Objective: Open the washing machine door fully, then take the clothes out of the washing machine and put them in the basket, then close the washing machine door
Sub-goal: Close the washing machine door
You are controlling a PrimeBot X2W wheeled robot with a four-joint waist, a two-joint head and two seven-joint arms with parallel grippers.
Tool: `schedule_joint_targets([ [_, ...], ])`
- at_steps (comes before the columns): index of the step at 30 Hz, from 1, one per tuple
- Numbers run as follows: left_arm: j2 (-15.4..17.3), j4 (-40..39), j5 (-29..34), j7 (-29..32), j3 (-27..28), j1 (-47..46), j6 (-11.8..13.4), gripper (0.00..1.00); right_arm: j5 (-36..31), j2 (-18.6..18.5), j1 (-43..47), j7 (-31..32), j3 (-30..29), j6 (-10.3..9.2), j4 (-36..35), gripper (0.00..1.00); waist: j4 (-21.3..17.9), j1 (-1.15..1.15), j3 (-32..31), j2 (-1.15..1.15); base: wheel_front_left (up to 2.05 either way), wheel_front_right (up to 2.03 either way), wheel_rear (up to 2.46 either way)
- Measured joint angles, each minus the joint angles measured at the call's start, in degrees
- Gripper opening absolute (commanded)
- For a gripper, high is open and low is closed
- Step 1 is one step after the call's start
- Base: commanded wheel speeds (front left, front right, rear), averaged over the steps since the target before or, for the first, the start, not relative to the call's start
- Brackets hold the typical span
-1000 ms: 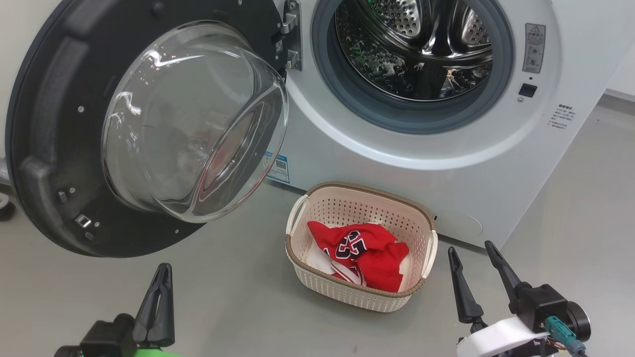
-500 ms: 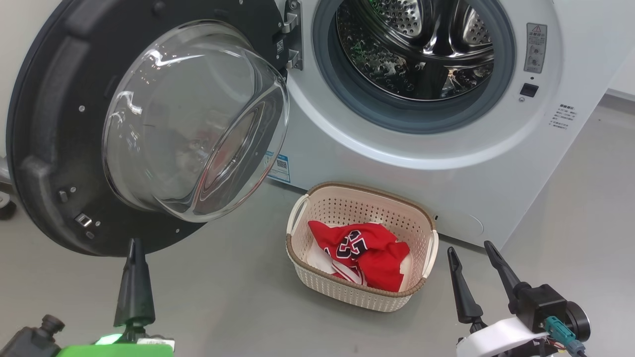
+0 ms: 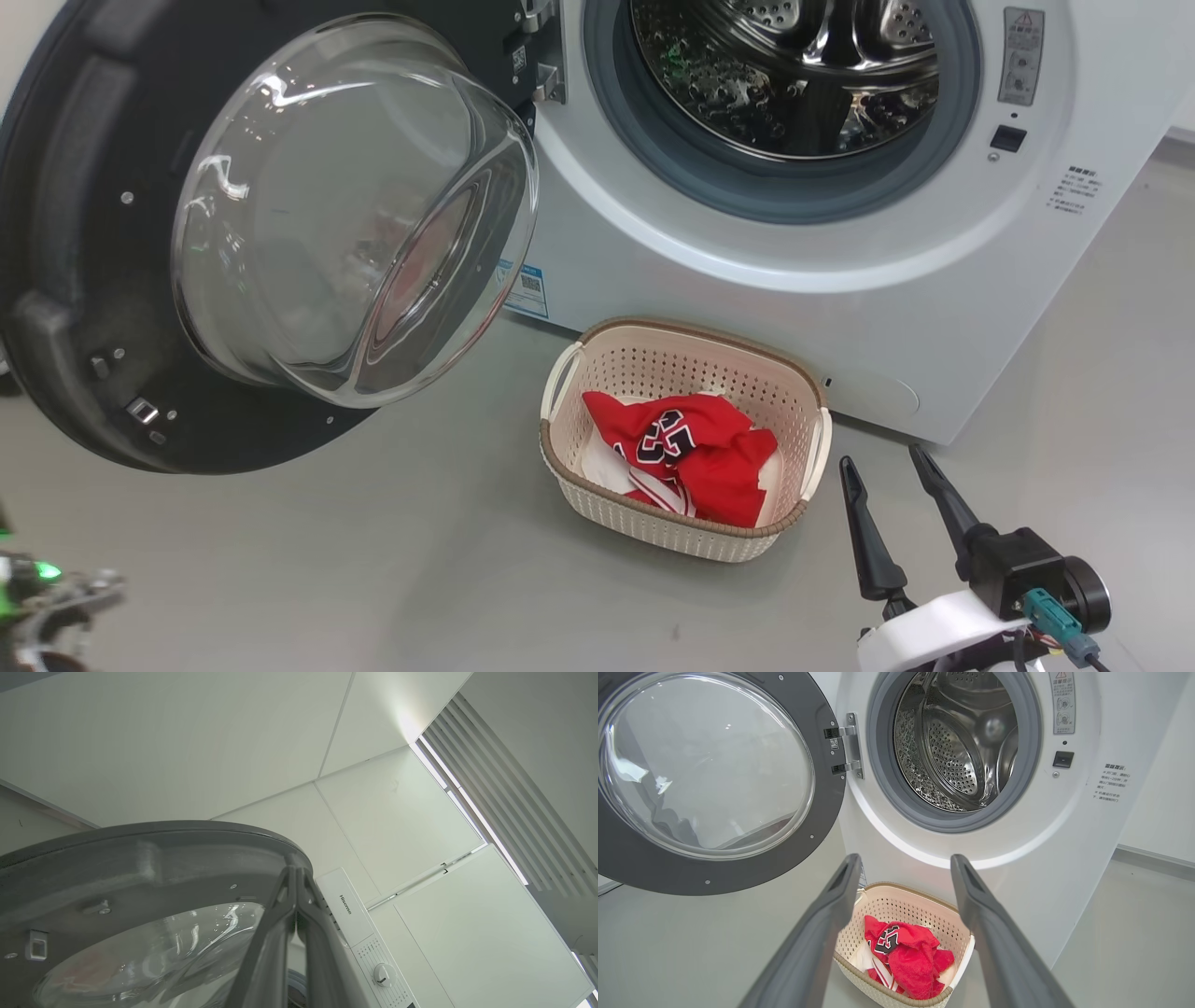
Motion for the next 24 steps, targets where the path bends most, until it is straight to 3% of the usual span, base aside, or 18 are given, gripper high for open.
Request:
schedule_joint_targets([
  [5, 5.3, 4.5, -4.0, 2.4, 6.1, -2.8, 0.1, 0.0, -0.7, -0.5, -0.9, 0.0, 0.0, 0.0, -0.1, 1.0, -0.5, 0.0, 1.5, 0.0, 0.0, 0.0, 0.0],
  [10, 10.4, 10.7, -7.4, 6.3, 9.1, -4.6, 2.1, 0.0, -0.8, -1.0, -1.6, 0.0, 0.0, 0.0, -0.2, 1.0, -1.3, 0.0, 2.8, 0.0, 0.0, 0.0, 0.0],
  [18, 16.2, 19.9, -11.9, 14.2, 9.2, -7.4, 5.9, 0.0, -1.3, -1.7, -3.1, 0.0, -0.2, 0.01, -0.7, 1.0, -2.6, 0.0, 5.1, 0.0, 0.0, 0.0, 0.0],
  [24, 18.2, 25.0, -14.8, 18.0, 9.4, -10.2, 7.5, 0.0, -1.3, -2.2, -4.1, 0.0, -0.3, 0.09, -0.7, 1.0, -3.7, 0.0, 6.5, 0.0, 0.0, 0.0, 0.0],
])
